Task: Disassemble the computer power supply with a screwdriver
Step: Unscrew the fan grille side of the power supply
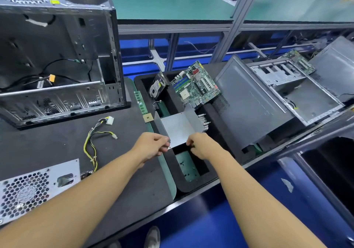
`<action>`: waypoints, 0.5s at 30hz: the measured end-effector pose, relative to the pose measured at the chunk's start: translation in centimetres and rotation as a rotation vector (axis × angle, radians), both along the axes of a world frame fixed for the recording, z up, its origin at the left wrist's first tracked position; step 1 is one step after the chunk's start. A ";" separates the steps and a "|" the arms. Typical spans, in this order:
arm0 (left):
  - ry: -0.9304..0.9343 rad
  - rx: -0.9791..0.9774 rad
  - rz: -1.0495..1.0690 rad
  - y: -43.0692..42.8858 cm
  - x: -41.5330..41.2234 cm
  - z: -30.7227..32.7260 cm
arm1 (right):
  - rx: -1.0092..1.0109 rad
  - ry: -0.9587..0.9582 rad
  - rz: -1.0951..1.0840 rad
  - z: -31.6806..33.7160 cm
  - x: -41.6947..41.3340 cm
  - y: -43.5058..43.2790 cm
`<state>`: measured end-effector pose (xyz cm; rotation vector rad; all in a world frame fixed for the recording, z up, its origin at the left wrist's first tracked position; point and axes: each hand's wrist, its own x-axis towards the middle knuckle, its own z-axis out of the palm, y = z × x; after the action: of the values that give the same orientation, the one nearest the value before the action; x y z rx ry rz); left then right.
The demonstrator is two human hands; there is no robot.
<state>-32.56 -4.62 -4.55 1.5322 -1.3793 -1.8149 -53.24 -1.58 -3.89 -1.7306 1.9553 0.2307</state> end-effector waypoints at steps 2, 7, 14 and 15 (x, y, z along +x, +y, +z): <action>-0.021 -0.053 -0.008 -0.4 0.5 0.7 | -0.011 -0.042 0.008 0.4 0.4 -0.5; -0.226 -0.365 -0.220 -2.0 4.4 4.1 | -0.061 -0.178 0.107 4.7 4.2 -2.7; -0.697 -0.449 -0.664 -2.5 17.3 7.4 | -0.153 -0.281 0.319 11.3 12.5 -4.9; -0.800 -0.402 -0.735 -2.3 18.9 7.4 | -0.160 -0.287 0.348 11.8 13.7 -5.0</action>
<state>-13.63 -6.91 2.83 1.7129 -2.7691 -1.0735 -39.53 -6.57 7.94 -2.0748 1.4971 -0.0560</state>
